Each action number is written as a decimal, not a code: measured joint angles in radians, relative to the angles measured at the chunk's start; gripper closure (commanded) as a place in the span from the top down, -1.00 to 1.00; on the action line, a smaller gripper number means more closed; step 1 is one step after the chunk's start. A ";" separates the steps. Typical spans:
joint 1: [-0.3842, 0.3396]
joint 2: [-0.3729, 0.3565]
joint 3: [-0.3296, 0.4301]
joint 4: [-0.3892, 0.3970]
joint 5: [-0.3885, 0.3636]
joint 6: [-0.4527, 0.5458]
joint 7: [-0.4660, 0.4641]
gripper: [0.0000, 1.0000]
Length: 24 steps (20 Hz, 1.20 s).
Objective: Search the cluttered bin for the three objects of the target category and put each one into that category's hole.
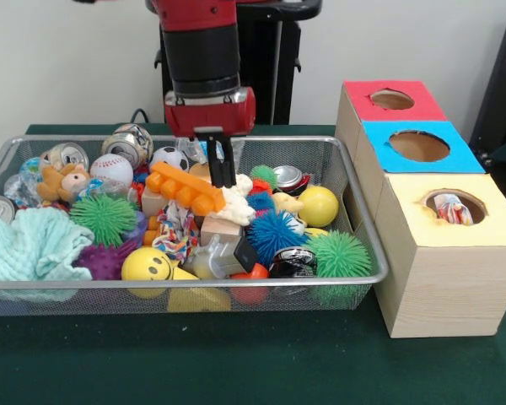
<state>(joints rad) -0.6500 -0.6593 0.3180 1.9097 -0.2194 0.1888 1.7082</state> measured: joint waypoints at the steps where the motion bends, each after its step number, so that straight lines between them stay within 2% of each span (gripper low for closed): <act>1: 0.000 0.024 0.000 0.000 -0.018 -0.022 0.000 -1.00; 7: -0.014 0.088 0.010 -0.001 -0.060 -0.063 0.000 -1.00; 13: -0.072 0.169 0.044 -0.001 -0.114 -0.067 0.000 -1.00; 16: -0.120 0.183 0.087 -0.004 -0.145 -0.066 0.000 -1.00; 24: -0.182 0.208 0.141 -0.004 -0.181 -0.066 0.000 -1.00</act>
<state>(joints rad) -0.8324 -0.4514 0.4593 1.9054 -0.4000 0.1225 1.7082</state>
